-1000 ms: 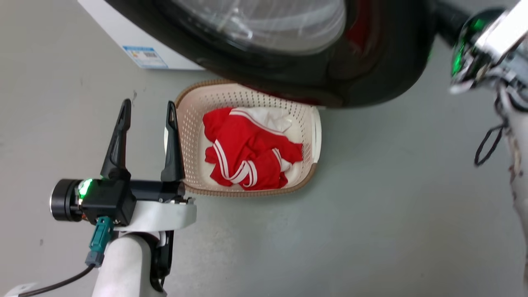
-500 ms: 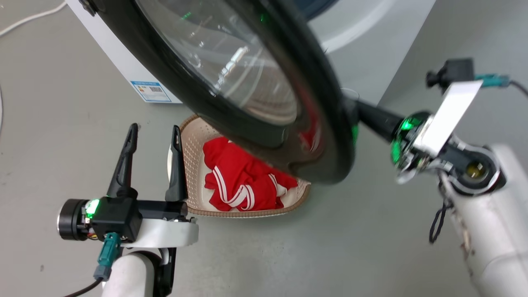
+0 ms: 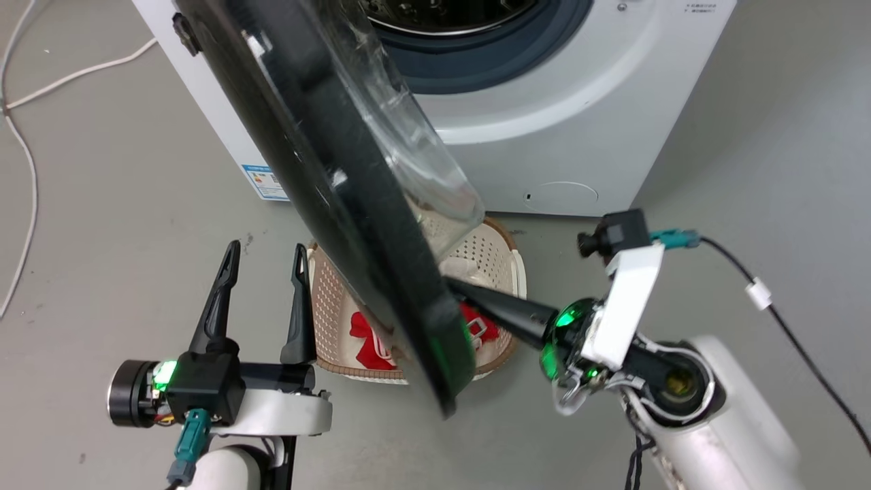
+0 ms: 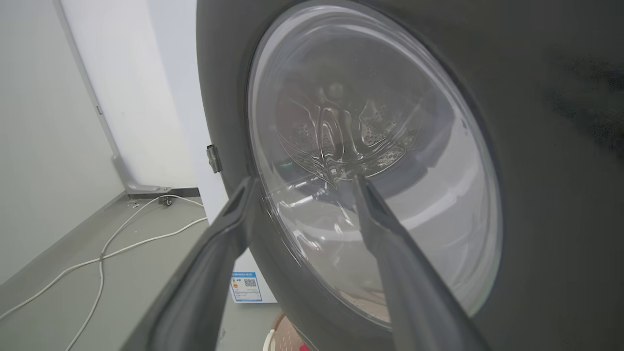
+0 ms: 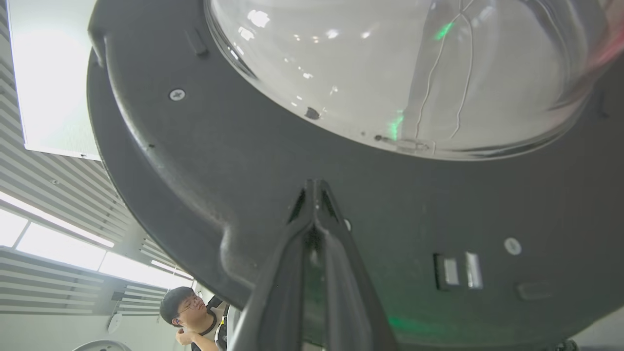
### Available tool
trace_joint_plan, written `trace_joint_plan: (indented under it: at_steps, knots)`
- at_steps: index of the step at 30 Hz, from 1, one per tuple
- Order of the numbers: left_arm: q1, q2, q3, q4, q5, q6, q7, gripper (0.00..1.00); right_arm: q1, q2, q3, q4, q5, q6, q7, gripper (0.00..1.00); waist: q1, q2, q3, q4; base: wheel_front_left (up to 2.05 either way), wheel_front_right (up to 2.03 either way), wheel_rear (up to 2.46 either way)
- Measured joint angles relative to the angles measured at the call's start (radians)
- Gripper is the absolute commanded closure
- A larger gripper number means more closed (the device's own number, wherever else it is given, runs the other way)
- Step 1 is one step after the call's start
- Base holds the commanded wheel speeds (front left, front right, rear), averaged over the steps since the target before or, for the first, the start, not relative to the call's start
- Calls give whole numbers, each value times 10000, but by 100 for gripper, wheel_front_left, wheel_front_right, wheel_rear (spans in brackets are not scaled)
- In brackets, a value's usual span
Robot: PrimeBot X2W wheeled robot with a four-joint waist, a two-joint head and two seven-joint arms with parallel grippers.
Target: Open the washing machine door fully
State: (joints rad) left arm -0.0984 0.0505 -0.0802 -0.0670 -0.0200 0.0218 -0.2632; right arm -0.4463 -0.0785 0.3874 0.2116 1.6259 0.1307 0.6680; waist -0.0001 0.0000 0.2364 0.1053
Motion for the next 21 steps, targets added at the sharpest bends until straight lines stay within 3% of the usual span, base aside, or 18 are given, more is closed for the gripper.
trace_joint_plan:
  at_steps: [15, 16, 17, 18, 21]
  knots:
    - [867, 10, 213, 433, 100, -13, 0, 0, 1227, 245, 378, 27, 366, 2, -732, 100, 0, 0, -912, 112, 0, 0, 0]
    - [942, 13, 215, 458, 100, -13, 0, 0, 1361, 245, 305, -36, 301, 0, -913, 95, 0, 0, -1001, 97, 0, 0, 0]
    - [1012, 13, 224, 483, 100, -13, 0, 0, 1508, 267, 157, -81, 284, 2, -1170, 51, 0, 0, -1090, 82, 0, 0, 0]
    - [1087, 19, 230, 514, 100, -17, 0, 0, 1676, 263, -2, -123, 366, 0, -1363, 0, 0, 0, -1185, 65, 0, 0, 0]
    - [1285, 38, 226, 594, 117, -44, 0, 0, 2150, 268, -426, -627, 316, 2, -1994, 0, 0, 0, -1471, 20, 0, 0, 0]
